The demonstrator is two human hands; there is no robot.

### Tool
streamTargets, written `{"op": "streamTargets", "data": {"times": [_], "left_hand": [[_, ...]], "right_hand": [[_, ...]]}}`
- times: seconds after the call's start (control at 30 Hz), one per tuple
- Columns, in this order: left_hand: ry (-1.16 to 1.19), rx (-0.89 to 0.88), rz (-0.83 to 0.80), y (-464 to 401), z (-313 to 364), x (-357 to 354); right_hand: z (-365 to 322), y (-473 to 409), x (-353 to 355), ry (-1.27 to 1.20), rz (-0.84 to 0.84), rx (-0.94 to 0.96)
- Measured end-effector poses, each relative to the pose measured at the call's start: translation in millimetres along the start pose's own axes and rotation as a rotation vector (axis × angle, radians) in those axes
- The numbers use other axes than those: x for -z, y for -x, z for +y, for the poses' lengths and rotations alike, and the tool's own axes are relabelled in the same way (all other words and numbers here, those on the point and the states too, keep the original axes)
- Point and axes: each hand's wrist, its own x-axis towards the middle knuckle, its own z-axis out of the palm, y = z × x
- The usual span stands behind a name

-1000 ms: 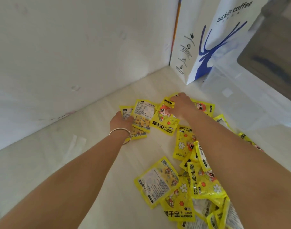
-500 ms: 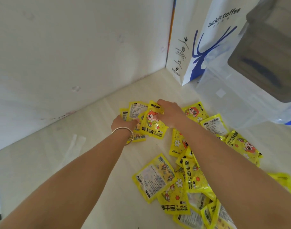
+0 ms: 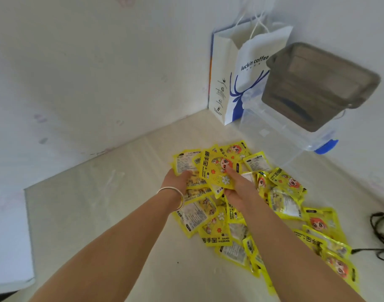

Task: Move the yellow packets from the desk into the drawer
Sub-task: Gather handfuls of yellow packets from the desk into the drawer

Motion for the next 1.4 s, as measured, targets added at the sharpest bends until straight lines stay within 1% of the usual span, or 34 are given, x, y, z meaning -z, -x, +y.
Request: {"op": "streamTargets", "data": {"times": [0.13, 0.23, 0.3, 0.37, 0.47, 0.53, 0.57, 0.63, 0.7, 0.8, 0.97, 1.07, 1.17, 1.2, 1.27, 1.33, 1.4], "left_hand": [[-0.121, -0.074, -0.09, 26.9, 0.4, -1.2], [-0.145, -0.125, -0.184, 43.9, -3.9, -4.5], [-0.16, -0.139, -0.259, 58.3, -8.3, -8.7], [-0.194, -0.106, -0.339, 72.3, -15.4, -15.3], [-0.427, -0.137, -0.456, 89.0, -31.0, -32.4], [-0.533, -0.184, -0.52, 107.4, -45.0, -46.2], [-0.57, -0.215, -0.56, 123.2, -49.9, -52.0], [-0.658, -0.333, -0.646, 155.7, -63.9, -64.0], [-0.682, -0.368, -0.8, 189.5, -77.9, -76.1], [-0.676, -0.351, -0.93, 231.1, -105.6, -92.2], [-0.82, -0.353, -1.106, 313.9, -161.3, -125.2], [-0.875, -0.288, -1.179, 366.6, -204.9, -146.8], [-0.913, -0.182, -1.261, 422.6, -253.3, -166.0], [-0.939, -0.159, -1.278, 439.2, -271.9, -172.8], [-0.973, -0.175, -1.309, 468.5, -309.0, -185.3], [-1.025, -0.189, -1.293, 492.2, -344.7, -195.3], [-1.062, -0.166, -1.284, 507.5, -377.3, -204.4]], "right_hand": [[16.7, 35.5, 2.3, -0.096, 0.059, 0.038], [28.0, 56.9, 11.2, -0.161, 0.14, 0.093], [36.7, 75.6, 19.7, -0.197, 0.201, 0.139], [48.6, 98.7, 30.3, -0.223, 0.265, 0.172], [71.2, 135.1, 50.5, -0.318, 0.369, 0.242], [86.3, 161.4, 66.3, -0.402, 0.438, 0.282], [93.6, 176.0, 75.5, -0.443, 0.476, 0.302], [108.5, 207.5, 95.0, -0.525, 0.546, 0.349], [125.2, 237.4, 117.9, -0.609, 0.608, 0.4], [151.0, 279.5, 147.9, -0.693, 0.676, 0.46], [198.4, 358.7, 201.0, -0.907, 0.783, 0.587], [233.4, 407.5, 237.0, -1.018, 0.862, 0.649], [268.4, 456.3, 274.0, -1.097, 0.953, 0.674], [279.8, 471.8, 286.2, -1.13, 0.978, 0.677], [302.1, 500.3, 310.3, -1.195, 1.024, 0.673], [324.0, 524.3, 331.5, -1.253, 1.065, 0.662], [343.9, 541.6, 348.8, -1.285, 1.097, 0.643]]}}
